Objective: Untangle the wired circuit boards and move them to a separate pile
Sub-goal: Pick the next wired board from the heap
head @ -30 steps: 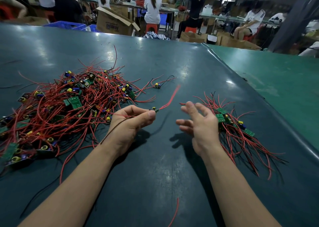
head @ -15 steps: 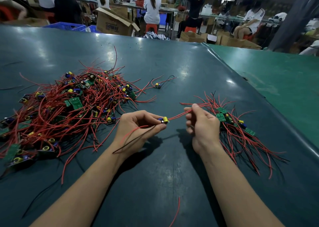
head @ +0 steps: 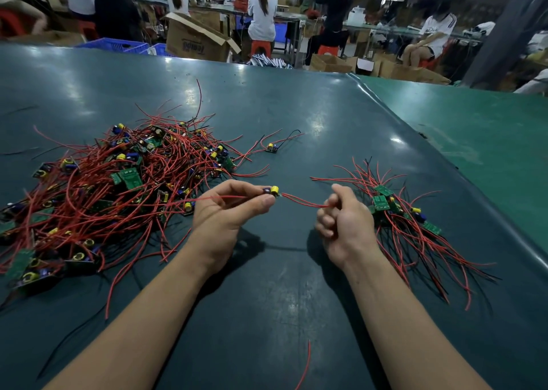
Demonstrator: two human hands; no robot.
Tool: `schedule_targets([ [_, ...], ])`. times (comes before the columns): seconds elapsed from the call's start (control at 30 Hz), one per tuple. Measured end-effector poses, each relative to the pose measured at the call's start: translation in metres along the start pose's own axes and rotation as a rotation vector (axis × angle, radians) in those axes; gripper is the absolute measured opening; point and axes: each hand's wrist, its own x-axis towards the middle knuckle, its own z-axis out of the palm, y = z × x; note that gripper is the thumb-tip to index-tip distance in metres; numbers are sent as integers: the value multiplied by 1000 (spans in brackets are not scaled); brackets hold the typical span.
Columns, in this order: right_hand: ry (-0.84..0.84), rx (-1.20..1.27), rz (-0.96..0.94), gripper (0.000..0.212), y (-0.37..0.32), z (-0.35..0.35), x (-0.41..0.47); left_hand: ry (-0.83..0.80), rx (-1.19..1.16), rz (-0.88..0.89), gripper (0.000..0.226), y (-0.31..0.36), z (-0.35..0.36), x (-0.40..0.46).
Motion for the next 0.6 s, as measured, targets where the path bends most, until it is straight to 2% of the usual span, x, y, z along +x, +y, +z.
schedule_targets([
  [0.07, -52, -276, -69, 40, 7, -1, -1, 35, -149, -18, 27, 4, -3, 3],
  [0.13, -127, -468, -124, 41, 12, 0, -4, -1, -253, -70, 31, 10, -5, 3],
  [0.23, -159, -626, -199, 24, 17, 3, -8, -84, -226, -166, 50, 14, -5, -1],
  [0.27, -142, -624, -215, 15, 16, 4, -9, -83, -226, -185, 56, 14, -4, -1],
  [0.33, -45, -700, -277, 37, 15, 2, -9, -82, -289, -208, 60, 16, -4, 0],
  [0.37, 20, -822, -350, 44, 13, -1, -8, -86, -333, -221, 59, 17, -4, 0],
  [0.43, 97, -991, -526, 29, 9, -5, -9, -93, -389, -248, 57, 21, -5, 0],
  [0.47, 64, -925, -554, 17, 8, -5, -11, -98, -389, -268, 57, 22, -5, 0],
  [0.5, -7, -779, -536, 17, 10, -4, -13, -109, -374, -296, 57, 22, -5, -1],
  [0.6, -293, -427, -312, 30, 12, 7, -24, -179, -303, -386, 51, 18, -2, -2],
])
